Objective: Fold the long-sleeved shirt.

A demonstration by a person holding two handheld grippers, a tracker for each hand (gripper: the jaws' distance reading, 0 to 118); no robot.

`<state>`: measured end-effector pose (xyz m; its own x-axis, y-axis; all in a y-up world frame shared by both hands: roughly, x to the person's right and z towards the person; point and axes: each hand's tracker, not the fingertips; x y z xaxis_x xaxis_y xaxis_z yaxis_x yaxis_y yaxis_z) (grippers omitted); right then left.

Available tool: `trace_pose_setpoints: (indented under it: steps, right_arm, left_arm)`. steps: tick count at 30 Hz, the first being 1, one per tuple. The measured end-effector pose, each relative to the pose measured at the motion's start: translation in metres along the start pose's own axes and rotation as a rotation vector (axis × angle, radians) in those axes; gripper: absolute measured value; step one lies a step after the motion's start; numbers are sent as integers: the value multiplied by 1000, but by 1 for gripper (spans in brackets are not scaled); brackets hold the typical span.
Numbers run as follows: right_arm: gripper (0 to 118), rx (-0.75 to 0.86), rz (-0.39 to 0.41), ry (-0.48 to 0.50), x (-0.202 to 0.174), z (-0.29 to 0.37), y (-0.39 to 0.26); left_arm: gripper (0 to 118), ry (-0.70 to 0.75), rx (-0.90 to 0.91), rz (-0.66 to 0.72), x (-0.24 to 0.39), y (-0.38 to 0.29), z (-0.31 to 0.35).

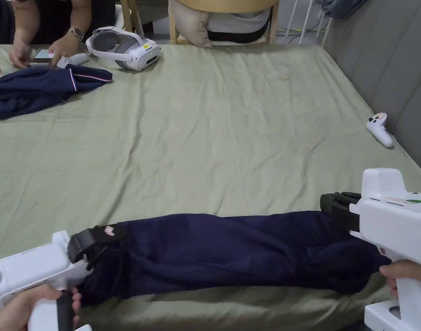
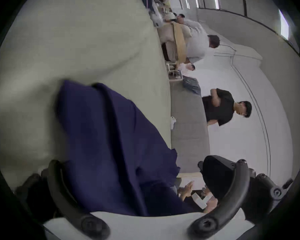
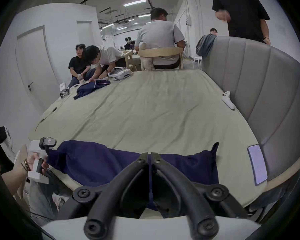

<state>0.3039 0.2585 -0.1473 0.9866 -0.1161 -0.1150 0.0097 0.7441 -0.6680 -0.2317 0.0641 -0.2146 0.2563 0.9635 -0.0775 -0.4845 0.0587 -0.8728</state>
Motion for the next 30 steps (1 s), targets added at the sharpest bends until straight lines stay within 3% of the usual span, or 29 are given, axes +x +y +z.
trace_pose_setpoints:
  steps: [4, 5, 6, 7, 8, 9, 10, 17, 20, 21, 24, 27, 30]
  right_arm:
    - [1, -8, 1, 3, -2, -1, -1]
    - [1, -11, -1, 0, -3, -1, -1]
    - [1, -13, -2, -3, -2, -2, -1]
    - [1, -14, -1, -1, -2, -2, -1]
    - [1, -15, -4, -1, -2, -3, -1]
    - [1, -16, -6, -2, -2, -3, -1]
    - [1, -14, -6, -2, -2, -2, -1]
    - [1, -1, -8, 2, -1, 1, -2]
    - [1, 2, -9, 6, -2, 3, -1]
    - [1, 4, -9, 7, -2, 4, -1]
    - [1, 11, -10, 10, 1, 5, -1]
    - [1, 14, -17, 7, 5, 5, -1]
    - [1, 19, -25, -2, 9, 6, 0]
  left_arm:
    - [109, 92, -54, -71, 18, -7, -25]
    - [95, 155, -90, -143, 26, -7, -24]
    - [26, 257, -117, -234, 33, -7, -23]
    - [20, 366, -127, -309, 38, -11, -28]
    - [19, 560, -115, -380, 19, 16, -9]
    - [19, 330, -84, -266, 21, 23, -4]
    - [19, 316, -63, -263, 23, 27, 4]
    - [19, 336, 23, -292, 37, 38, 49]
    - [19, 383, 83, -272, 33, 46, 83]
    - [19, 497, 156, -321, 28, 53, 98]
    - [19, 516, 186, -281, 29, 53, 116]
    - [19, 450, 172, -299, 43, 48, 119]
    - [19, 250, 121, -378, 105, 8, 89]
